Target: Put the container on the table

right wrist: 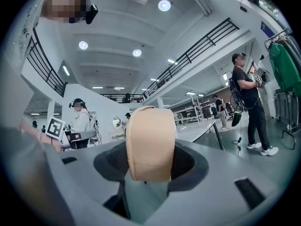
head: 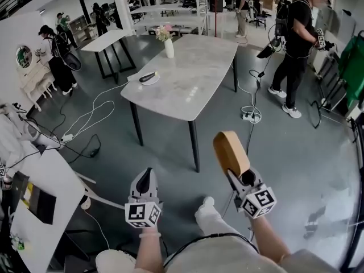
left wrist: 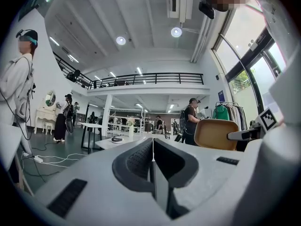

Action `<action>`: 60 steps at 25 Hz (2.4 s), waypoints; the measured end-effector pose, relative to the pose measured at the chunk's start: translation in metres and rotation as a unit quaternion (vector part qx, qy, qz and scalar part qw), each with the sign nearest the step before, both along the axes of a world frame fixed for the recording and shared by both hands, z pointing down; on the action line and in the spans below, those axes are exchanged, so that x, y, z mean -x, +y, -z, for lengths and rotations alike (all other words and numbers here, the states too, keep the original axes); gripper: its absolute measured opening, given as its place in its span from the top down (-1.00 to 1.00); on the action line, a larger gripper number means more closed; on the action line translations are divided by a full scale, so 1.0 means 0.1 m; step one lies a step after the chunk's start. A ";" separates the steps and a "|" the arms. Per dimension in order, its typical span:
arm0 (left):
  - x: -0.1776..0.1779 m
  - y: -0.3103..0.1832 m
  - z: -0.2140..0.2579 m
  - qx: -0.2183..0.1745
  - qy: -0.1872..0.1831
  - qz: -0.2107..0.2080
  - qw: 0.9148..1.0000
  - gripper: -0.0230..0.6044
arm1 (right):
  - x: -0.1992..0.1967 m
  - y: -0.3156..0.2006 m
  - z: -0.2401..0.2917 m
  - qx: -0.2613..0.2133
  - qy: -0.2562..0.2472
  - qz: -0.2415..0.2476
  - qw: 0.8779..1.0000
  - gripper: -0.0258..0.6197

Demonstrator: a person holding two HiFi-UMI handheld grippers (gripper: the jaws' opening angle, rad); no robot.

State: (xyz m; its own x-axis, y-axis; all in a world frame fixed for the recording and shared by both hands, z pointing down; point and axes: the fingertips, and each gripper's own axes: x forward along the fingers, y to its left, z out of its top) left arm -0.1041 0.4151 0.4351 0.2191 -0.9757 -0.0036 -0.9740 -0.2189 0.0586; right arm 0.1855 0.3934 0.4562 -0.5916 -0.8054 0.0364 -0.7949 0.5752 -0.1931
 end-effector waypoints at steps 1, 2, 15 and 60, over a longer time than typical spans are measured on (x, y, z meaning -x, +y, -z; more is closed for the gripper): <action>0.00 -0.11 -0.01 0.001 0.001 0.000 1.000 0.90 | -0.01 -0.10 -0.01 0.001 -0.002 -0.001 1.000 0.25; 0.00 -0.22 -0.03 0.003 0.002 0.000 1.000 0.90 | -0.01 -0.20 -0.02 0.002 -0.004 -0.003 1.000 0.25; 0.16 -1.57 -0.10 0.017 0.006 0.008 1.000 0.90 | 0.23 -1.53 -0.15 0.025 -0.009 0.010 1.000 0.25; 0.49 -4.96 -0.46 0.043 0.018 -0.075 0.996 0.90 | 0.98 -4.51 -0.48 0.061 -0.012 -0.001 0.998 0.25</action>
State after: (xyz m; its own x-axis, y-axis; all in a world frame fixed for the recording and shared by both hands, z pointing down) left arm -0.1533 -0.0807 0.4814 0.3630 -0.9293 0.0675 -0.9278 -0.3538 0.1181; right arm 0.0880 -0.0574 0.5047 -0.5927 -0.7965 0.1198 -0.7898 0.5454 -0.2807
